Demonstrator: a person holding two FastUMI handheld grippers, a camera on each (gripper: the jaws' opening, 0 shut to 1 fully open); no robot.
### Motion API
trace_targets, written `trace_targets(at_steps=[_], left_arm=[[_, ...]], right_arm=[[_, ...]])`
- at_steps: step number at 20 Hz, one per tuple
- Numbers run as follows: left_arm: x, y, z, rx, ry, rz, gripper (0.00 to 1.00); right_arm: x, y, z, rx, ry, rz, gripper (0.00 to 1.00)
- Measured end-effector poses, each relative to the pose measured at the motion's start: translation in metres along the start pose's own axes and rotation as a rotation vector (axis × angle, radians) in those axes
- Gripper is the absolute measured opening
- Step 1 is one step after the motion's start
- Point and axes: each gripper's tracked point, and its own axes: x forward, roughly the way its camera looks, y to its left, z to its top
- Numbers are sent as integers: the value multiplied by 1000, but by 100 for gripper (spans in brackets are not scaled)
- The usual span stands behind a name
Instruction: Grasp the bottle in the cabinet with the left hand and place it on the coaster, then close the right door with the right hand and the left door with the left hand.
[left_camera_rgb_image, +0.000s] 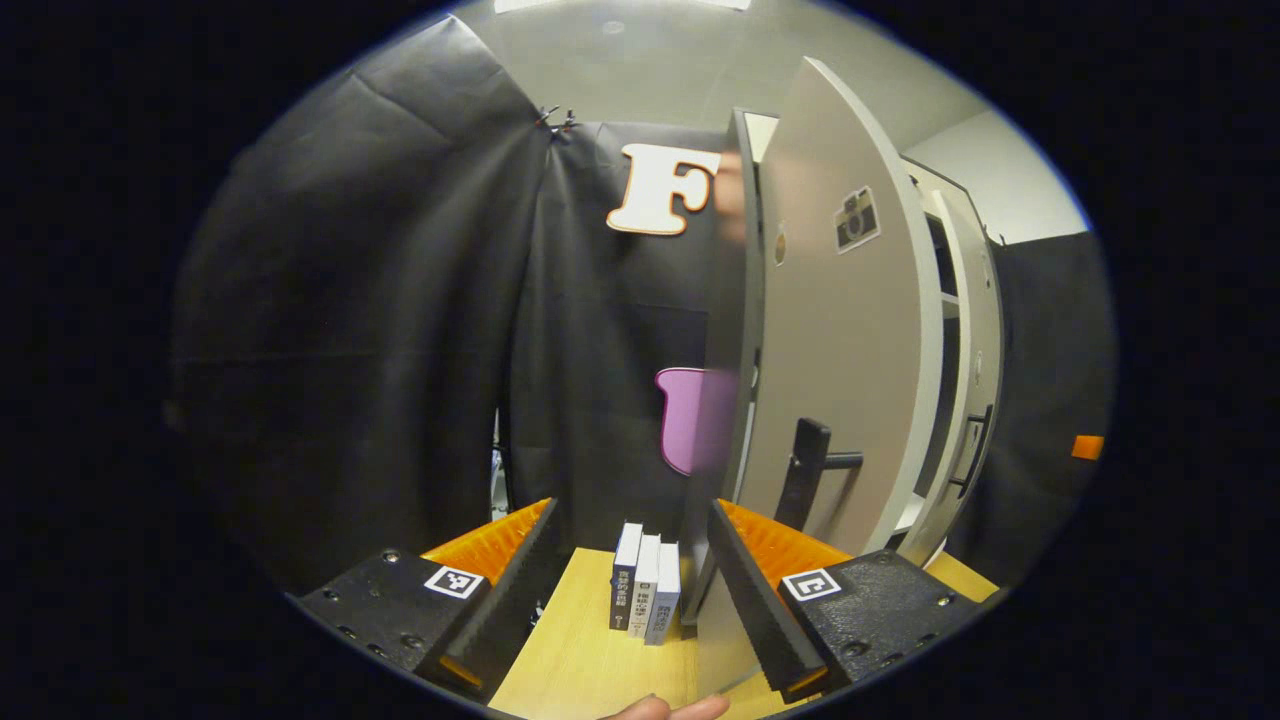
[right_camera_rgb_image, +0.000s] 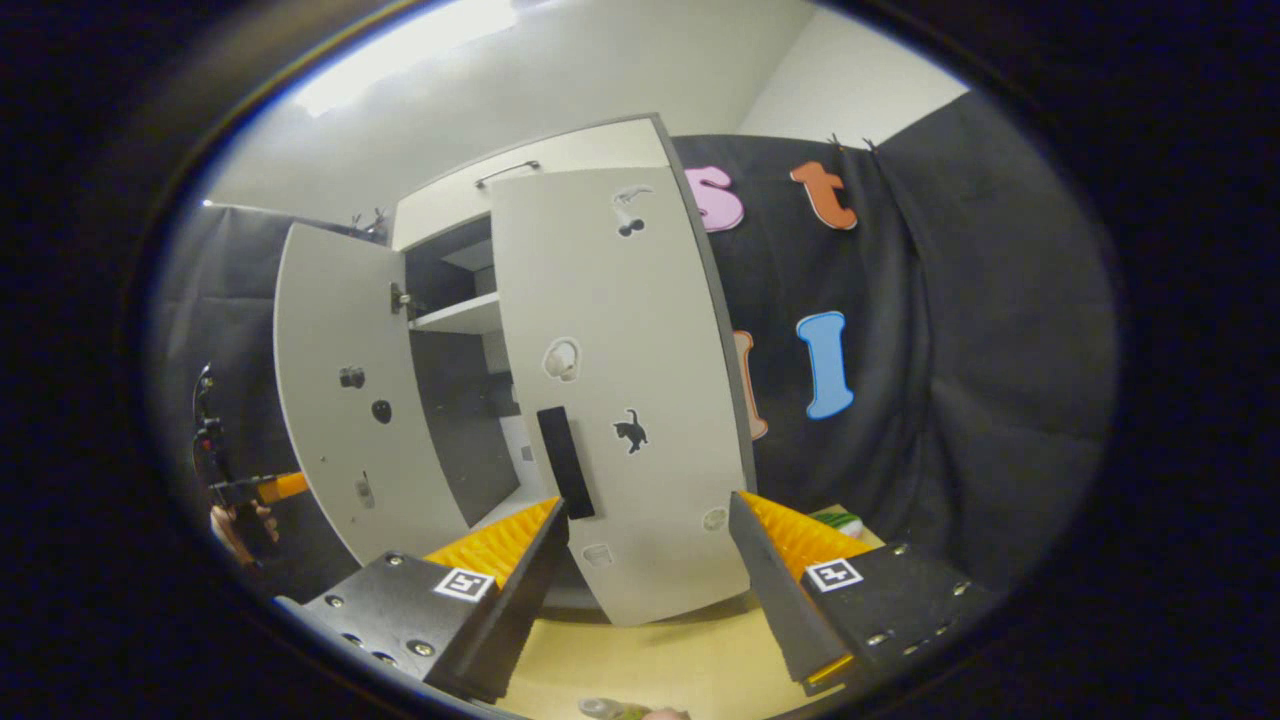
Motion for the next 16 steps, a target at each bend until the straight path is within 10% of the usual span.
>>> trace_targets(at_steps=[16], left_arm=[[-1,-53,-14,77,39,-42,90]], right_arm=[[-26,27,-5,-50,-25,63,97]])
